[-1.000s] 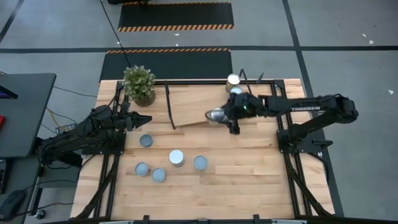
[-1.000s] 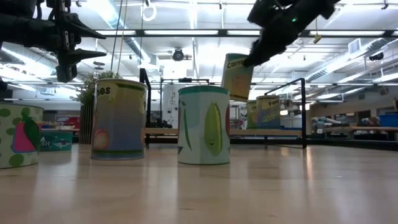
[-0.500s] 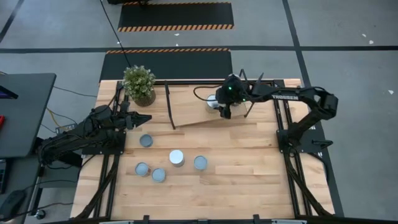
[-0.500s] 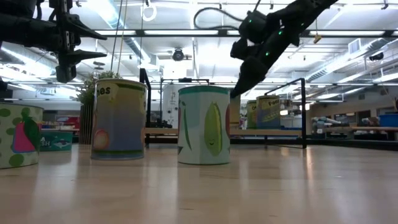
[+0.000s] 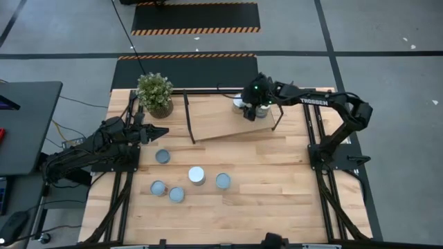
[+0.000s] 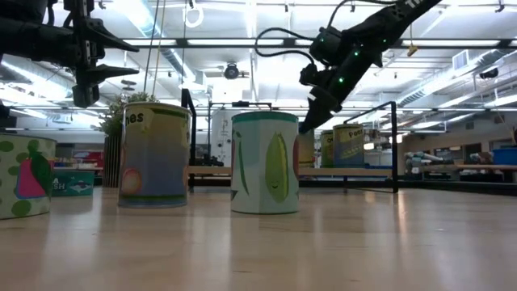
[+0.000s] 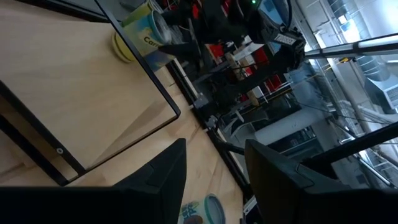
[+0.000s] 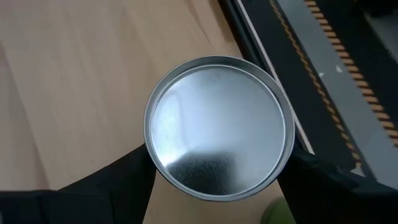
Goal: Pick and place cans onto a shelf
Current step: Put the canned carrots on the shelf
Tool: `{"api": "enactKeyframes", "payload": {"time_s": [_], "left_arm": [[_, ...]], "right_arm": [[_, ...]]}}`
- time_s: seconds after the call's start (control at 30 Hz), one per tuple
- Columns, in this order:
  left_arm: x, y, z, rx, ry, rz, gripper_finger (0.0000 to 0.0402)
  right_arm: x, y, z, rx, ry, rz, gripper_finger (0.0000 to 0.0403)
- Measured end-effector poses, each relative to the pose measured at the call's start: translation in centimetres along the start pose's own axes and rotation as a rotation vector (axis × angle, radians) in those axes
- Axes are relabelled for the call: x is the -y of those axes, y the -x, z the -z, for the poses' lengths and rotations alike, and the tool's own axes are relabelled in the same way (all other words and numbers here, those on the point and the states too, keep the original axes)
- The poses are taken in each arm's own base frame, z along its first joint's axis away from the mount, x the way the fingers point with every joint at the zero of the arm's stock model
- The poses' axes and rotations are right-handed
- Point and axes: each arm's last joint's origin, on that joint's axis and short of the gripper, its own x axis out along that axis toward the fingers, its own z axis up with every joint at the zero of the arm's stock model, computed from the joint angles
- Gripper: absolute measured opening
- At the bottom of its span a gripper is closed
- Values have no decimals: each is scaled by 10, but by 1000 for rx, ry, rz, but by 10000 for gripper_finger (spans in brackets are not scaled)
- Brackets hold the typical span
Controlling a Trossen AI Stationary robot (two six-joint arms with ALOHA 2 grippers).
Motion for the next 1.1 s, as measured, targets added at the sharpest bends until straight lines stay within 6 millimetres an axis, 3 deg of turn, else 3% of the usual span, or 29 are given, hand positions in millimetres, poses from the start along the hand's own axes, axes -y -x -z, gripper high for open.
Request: {"api": "enactKeyframes", "payload": {"time_s": [0.3,0.7,1.1], "left_arm": [[0,0,0,0,-2,0,169],[0,0,0,0,2,1,169],[0,0,0,0,8,0,169]], "right_arm": [[7,0,3,-10,-26,11,312],[6,0,5,-48,3,35,363],[4,21,-21,-112,135,147,384]]}}
